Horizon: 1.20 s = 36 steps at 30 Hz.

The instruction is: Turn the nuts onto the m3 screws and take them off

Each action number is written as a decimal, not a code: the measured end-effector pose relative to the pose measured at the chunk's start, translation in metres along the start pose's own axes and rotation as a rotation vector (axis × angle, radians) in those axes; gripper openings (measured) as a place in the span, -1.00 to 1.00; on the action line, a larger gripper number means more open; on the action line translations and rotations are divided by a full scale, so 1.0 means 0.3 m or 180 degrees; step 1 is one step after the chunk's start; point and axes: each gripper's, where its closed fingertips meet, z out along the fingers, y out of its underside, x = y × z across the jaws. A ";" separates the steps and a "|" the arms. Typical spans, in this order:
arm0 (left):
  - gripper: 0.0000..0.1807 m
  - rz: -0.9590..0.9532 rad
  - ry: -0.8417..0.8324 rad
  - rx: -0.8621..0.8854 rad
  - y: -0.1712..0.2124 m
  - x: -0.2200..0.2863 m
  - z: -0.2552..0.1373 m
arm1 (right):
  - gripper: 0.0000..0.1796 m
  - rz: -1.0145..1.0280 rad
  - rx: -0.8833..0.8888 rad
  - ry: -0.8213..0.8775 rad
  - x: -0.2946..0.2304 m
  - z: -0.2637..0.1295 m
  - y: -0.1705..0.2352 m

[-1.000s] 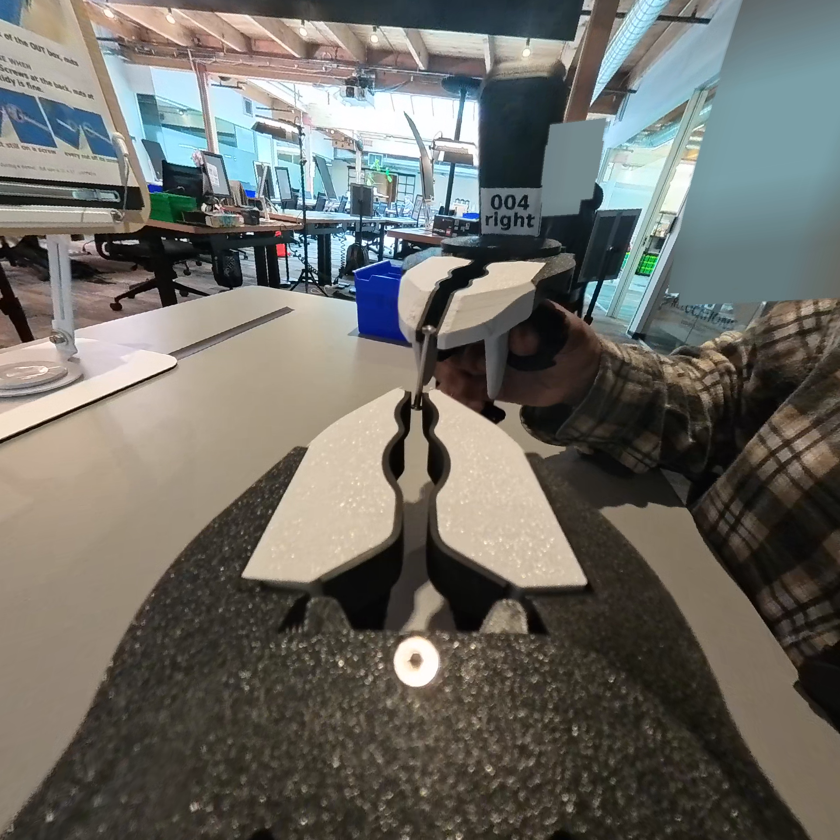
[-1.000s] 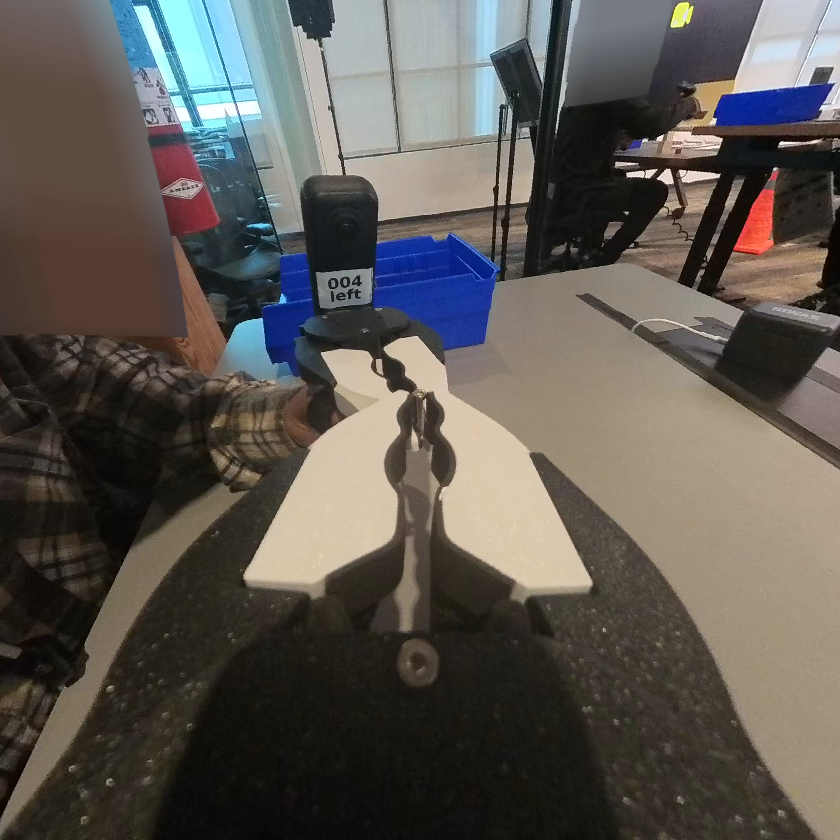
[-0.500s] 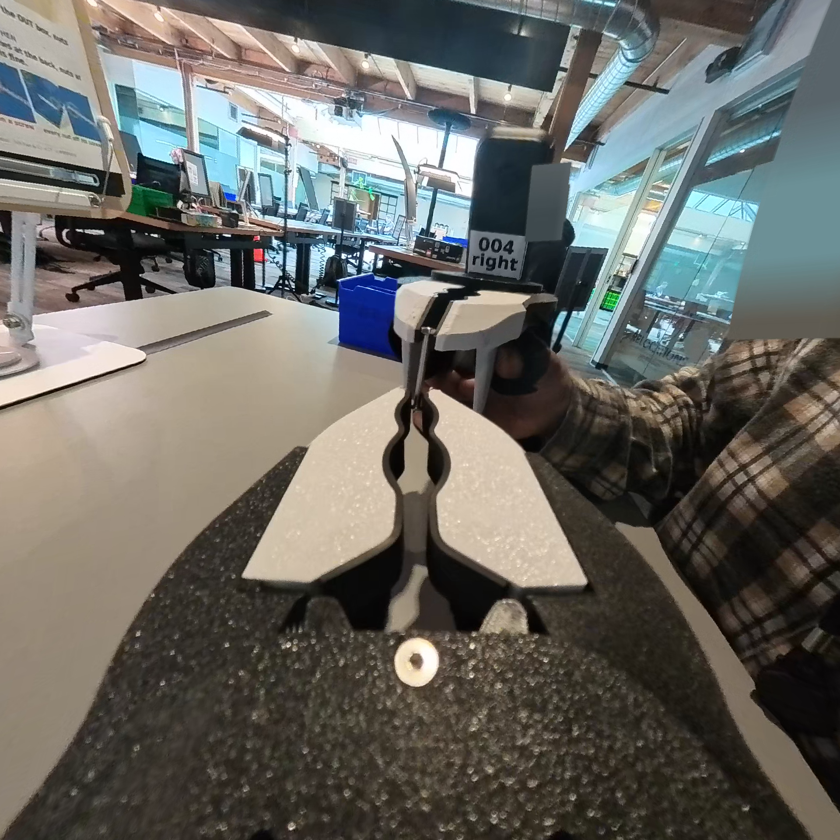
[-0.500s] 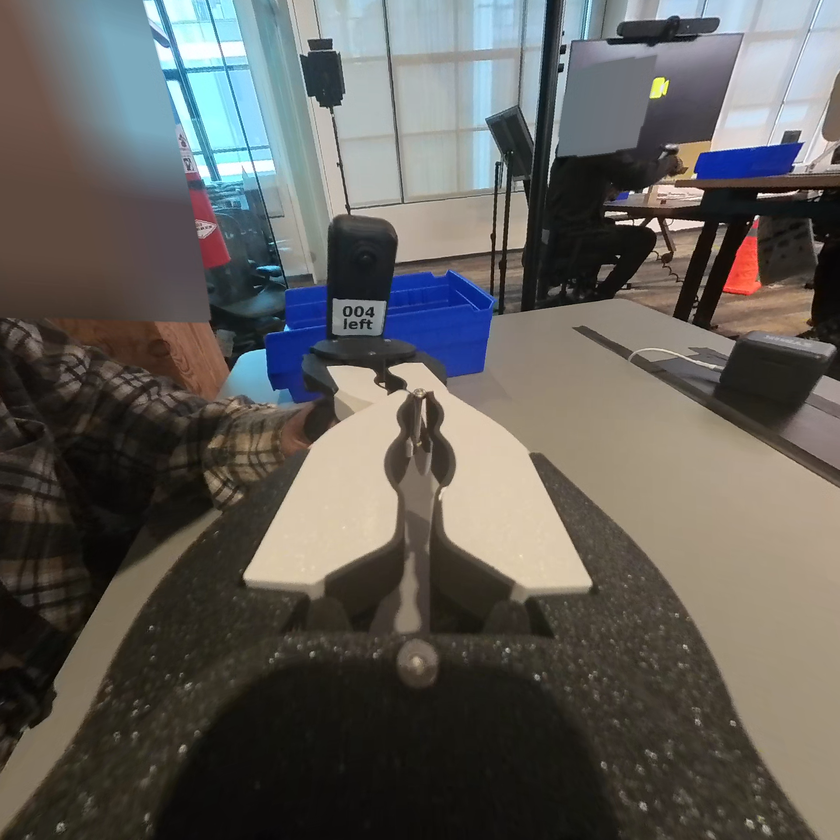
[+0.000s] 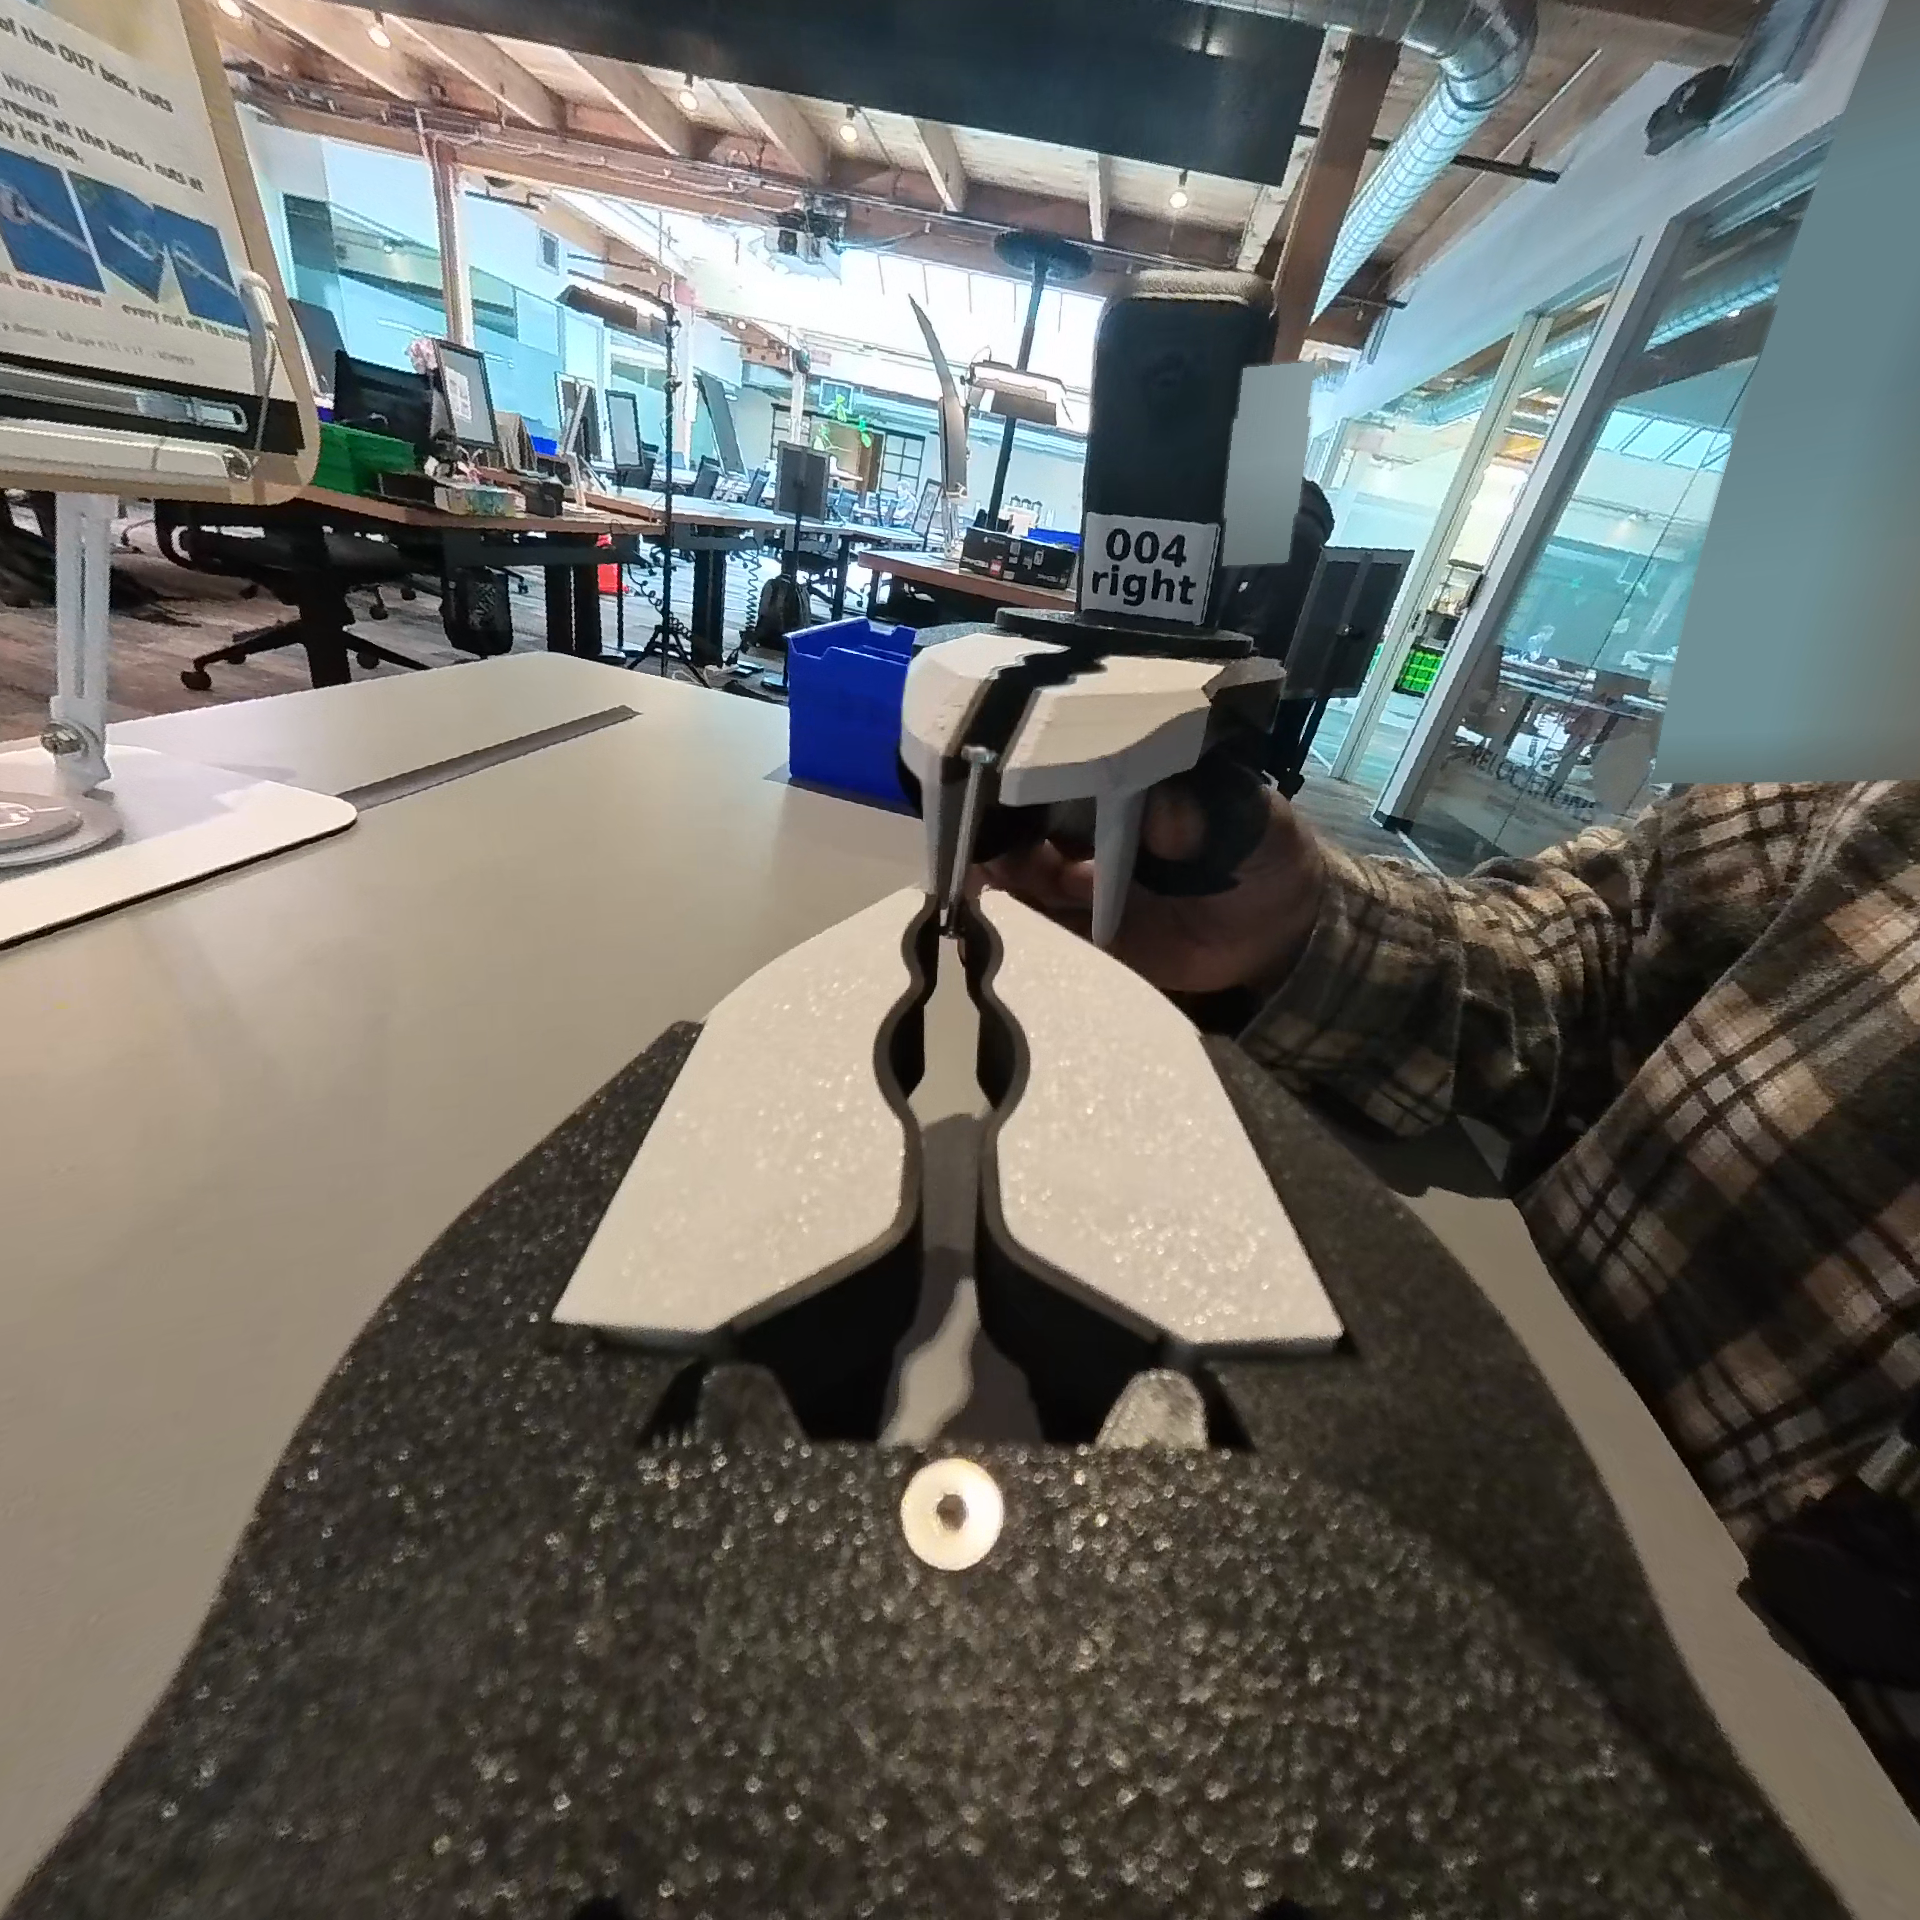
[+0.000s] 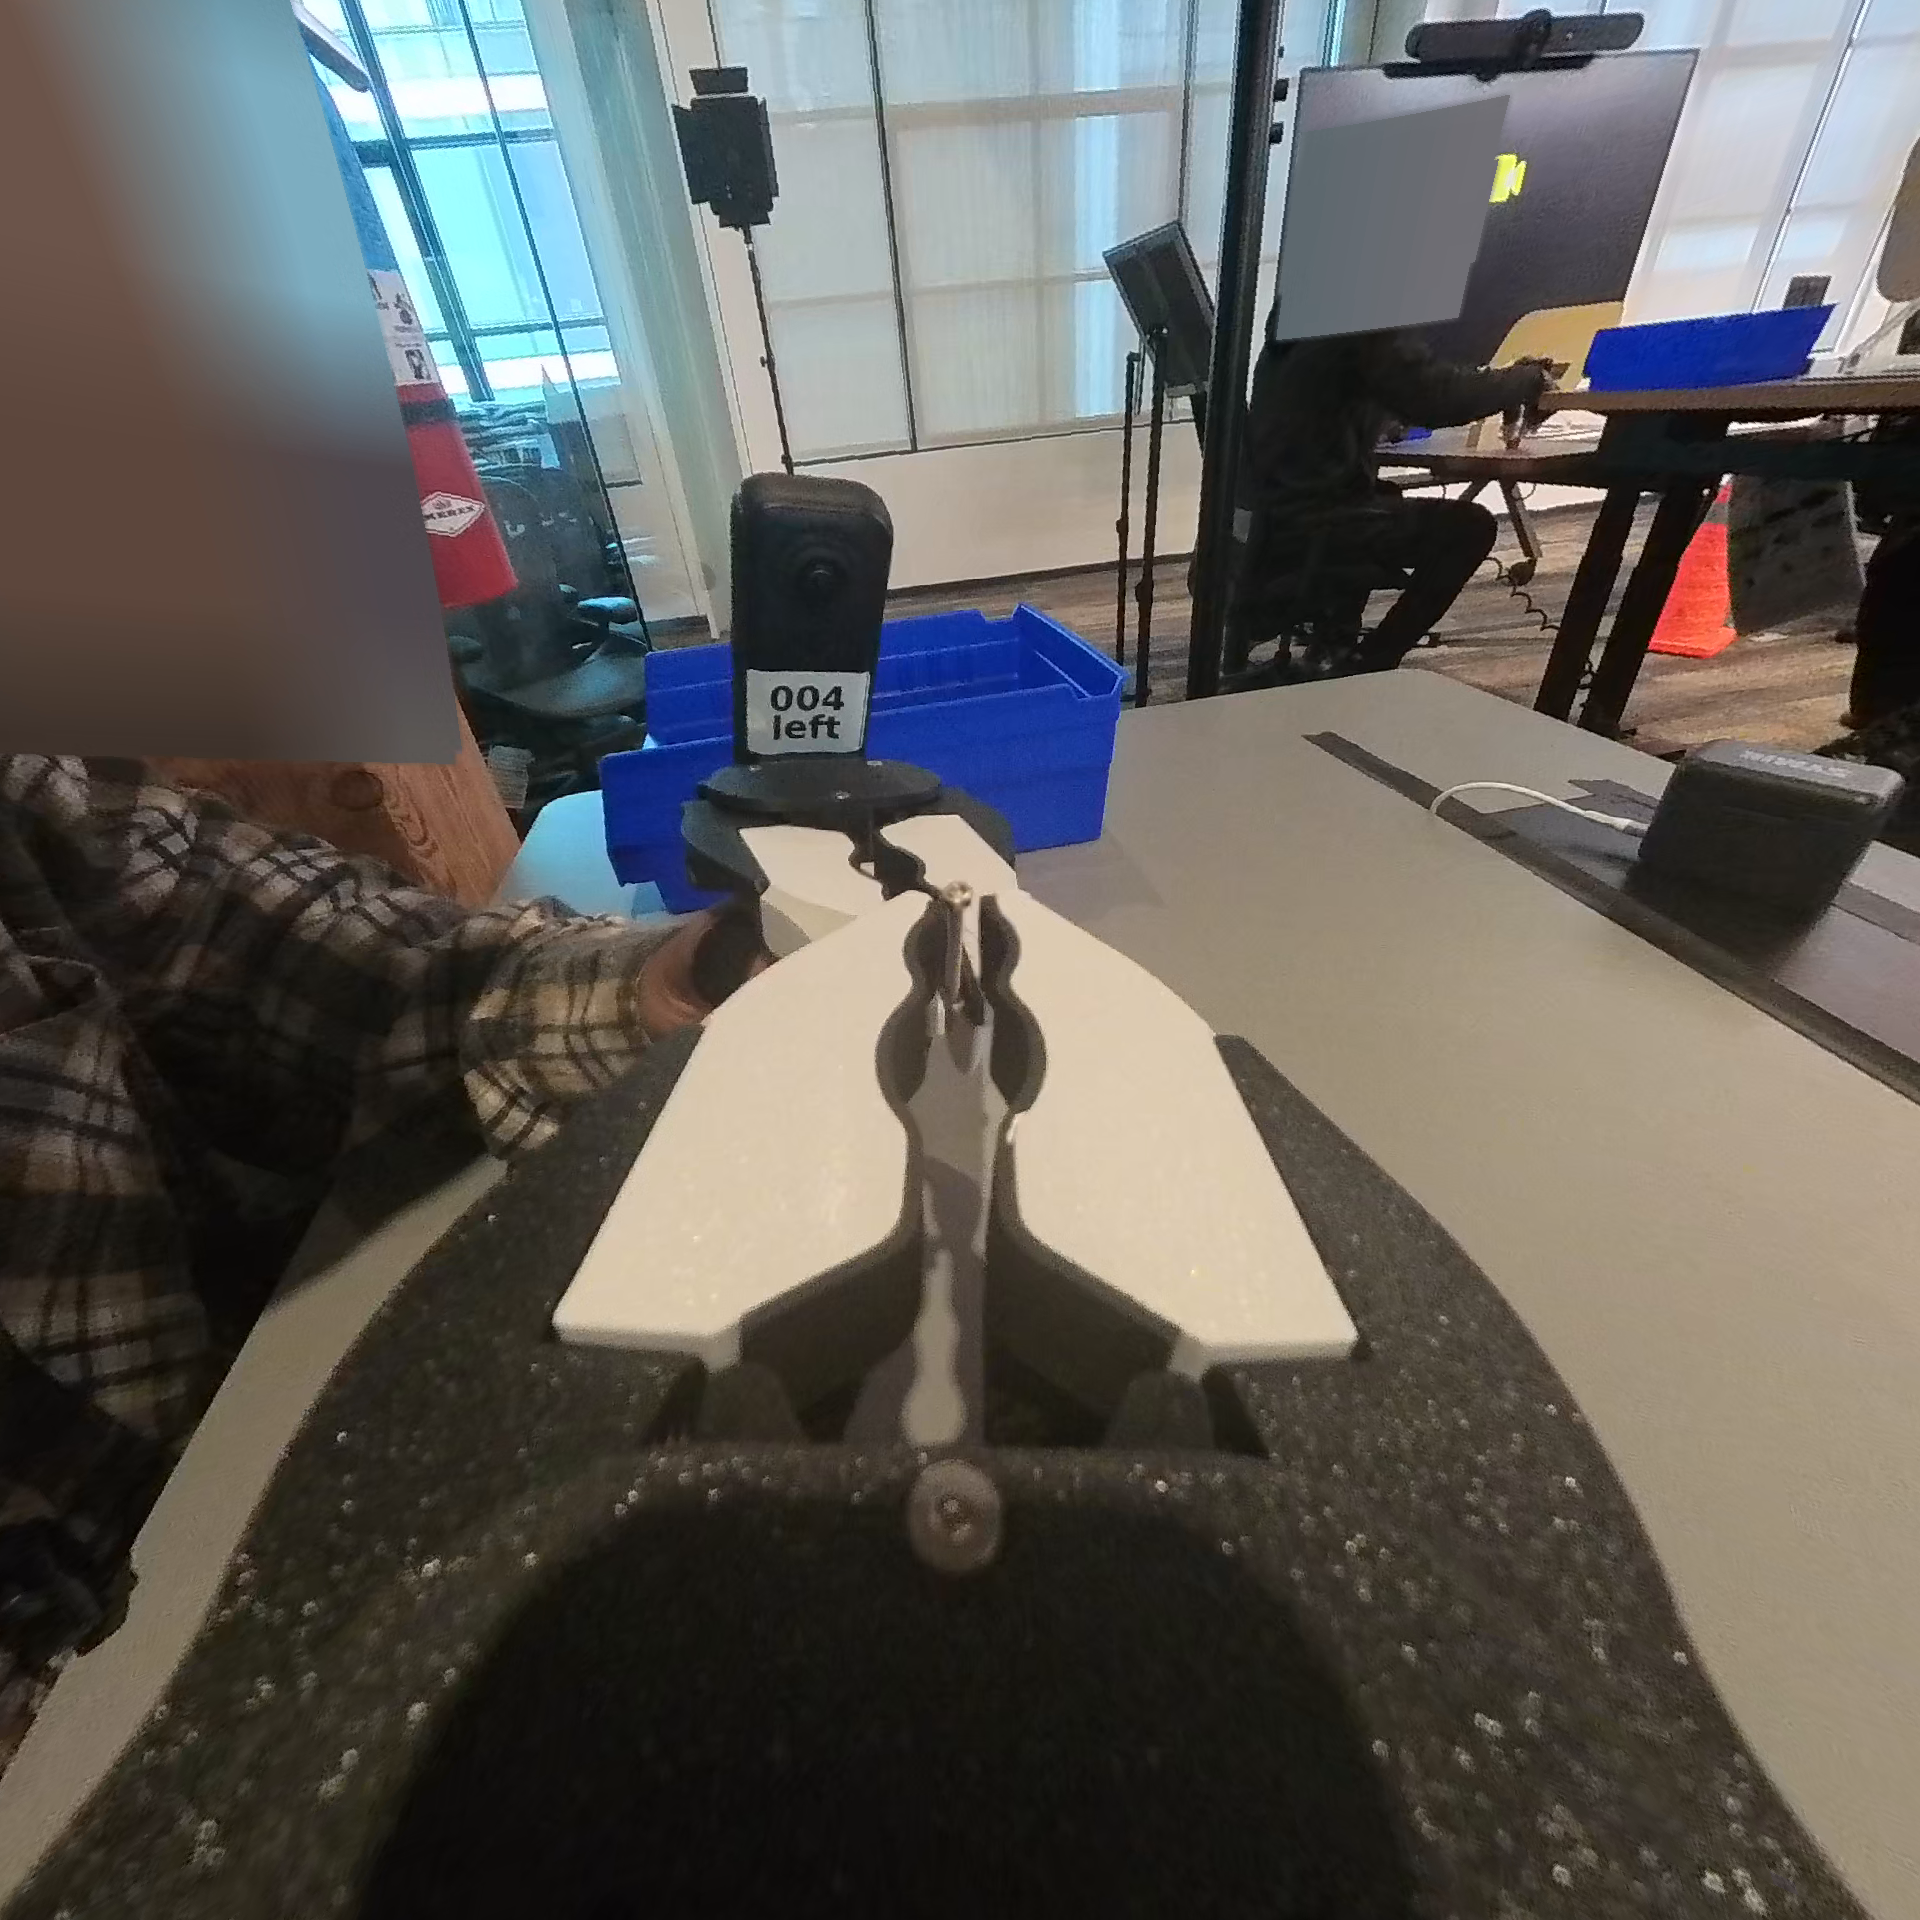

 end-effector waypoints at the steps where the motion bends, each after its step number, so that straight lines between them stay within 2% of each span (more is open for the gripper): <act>1: -0.96 0.0003 -0.0001 0.0002 -0.001 0.000 0.000 | -0.92 -0.0005 -0.0005 0.0002 0.000 0.000 0.001; 5: -0.96 0.0005 0.0000 0.0005 -0.002 0.000 -0.001 | -0.88 0.0005 -0.0001 0.0011 0.002 0.003 0.000; 8: -0.96 0.0004 -0.0003 0.0009 -0.004 0.000 -0.001 | -0.75 0.0029 0.0006 0.0035 0.008 0.001 -0.003; 13: -0.96 -0.0021 -0.0022 0.0018 -0.004 -0.006 -0.003 | -0.23 0.0114 0.0195 0.0033 -0.007 0.007 -0.019; 17: -0.96 -0.0034 -0.0048 0.0017 -0.003 -0.010 -0.002 | -0.05 0.0108 0.0230 -0.0168 -0.069 0.045 -0.012; 23: -0.96 -0.0053 -0.0117 0.0028 -0.007 -0.019 -0.008 | -0.03 0.0055 0.0195 -0.0245 -0.105 0.073 -0.010; 36: -0.96 -0.0054 -0.0184 0.0066 -0.021 -0.027 -0.019 | 0.00 -0.0073 0.0203 -0.0050 -0.097 0.068 -0.017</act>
